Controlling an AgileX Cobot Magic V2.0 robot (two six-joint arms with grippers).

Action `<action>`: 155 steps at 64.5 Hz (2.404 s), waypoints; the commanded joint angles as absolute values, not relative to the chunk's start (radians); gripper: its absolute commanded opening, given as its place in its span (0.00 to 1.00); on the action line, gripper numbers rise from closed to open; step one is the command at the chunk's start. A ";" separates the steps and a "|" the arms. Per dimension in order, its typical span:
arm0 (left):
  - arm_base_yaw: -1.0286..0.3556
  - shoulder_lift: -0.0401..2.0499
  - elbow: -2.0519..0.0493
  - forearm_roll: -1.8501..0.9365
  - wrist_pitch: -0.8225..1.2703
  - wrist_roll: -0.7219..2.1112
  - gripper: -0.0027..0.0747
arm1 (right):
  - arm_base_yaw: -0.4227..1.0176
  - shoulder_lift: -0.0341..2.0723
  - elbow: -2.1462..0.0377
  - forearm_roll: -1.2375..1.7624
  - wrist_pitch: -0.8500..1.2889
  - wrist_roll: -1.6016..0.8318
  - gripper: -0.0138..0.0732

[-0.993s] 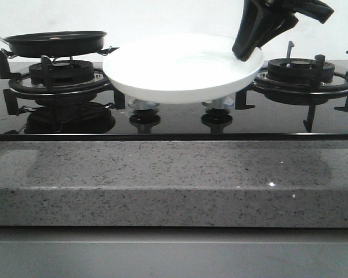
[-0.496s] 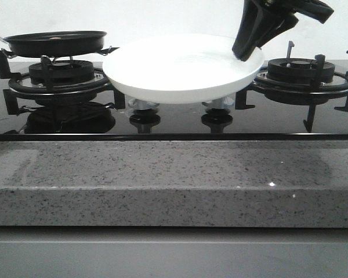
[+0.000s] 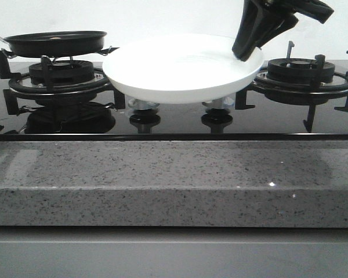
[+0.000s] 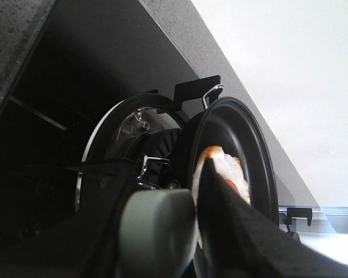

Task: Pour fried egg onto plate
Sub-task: 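Lift the pan with the left gripper and tip the egg onto the plate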

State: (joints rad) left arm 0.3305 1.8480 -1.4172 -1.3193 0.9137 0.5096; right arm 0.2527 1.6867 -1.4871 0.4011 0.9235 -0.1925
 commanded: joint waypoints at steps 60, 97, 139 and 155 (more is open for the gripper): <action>0.283 1.474 -1.466 -1.356 0.966 0.595 0.01 | 0.254 1.634 -1.509 0.432 0.880 -0.203 0.09; -0.148 1.325 -1.466 -0.961 0.662 0.595 0.01 | 0.254 1.634 -1.509 0.432 0.880 -0.203 0.09; -0.598 1.295 -1.466 -0.266 0.242 0.595 0.01 | 0.254 1.634 -1.509 0.432 0.880 -0.203 0.09; -0.663 1.295 -1.466 -0.138 0.250 0.595 0.01 | 0.254 1.634 -1.509 0.432 0.880 -0.203 0.09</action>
